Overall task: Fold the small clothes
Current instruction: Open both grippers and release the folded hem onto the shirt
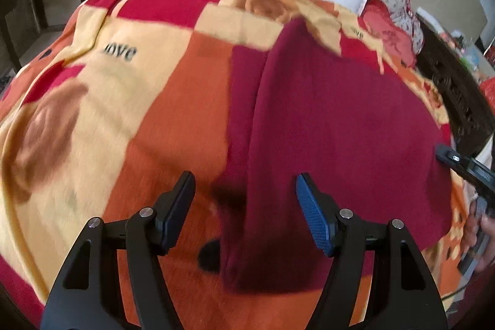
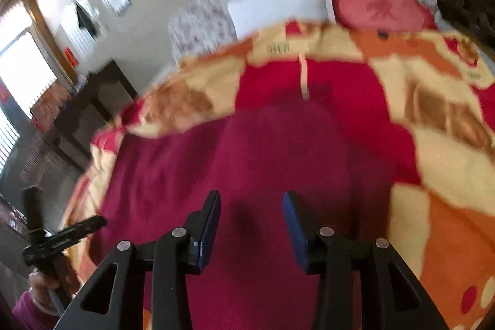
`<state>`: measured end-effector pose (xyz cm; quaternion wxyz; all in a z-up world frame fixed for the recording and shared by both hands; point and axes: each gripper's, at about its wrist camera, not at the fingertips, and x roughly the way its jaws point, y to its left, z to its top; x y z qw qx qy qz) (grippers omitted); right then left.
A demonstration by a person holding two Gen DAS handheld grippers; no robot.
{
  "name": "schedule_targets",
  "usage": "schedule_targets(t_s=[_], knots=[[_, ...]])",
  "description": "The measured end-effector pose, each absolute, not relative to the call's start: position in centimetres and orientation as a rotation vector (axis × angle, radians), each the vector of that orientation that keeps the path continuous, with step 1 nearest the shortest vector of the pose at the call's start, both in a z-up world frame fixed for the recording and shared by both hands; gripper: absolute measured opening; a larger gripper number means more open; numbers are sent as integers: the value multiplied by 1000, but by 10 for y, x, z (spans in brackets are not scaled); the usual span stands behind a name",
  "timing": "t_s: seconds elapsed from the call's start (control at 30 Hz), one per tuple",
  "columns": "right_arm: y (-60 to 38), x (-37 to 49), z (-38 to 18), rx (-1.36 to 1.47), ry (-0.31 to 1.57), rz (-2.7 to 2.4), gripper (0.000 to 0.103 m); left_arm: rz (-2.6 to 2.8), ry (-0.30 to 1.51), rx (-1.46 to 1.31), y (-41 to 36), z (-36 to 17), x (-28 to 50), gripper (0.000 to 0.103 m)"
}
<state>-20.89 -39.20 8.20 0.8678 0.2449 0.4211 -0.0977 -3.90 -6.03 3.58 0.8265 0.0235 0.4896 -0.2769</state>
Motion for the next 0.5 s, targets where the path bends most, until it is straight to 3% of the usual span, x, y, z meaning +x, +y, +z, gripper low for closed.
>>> schedule_targets(t_s=[0.27,0.5], knots=[[-309,-150,131,439,784,20,40,-581,1068,1,-40,19,-47,68],[-219,-41,111,216,840,98,30,-589,1071,-41,-31,18,-49,68]])
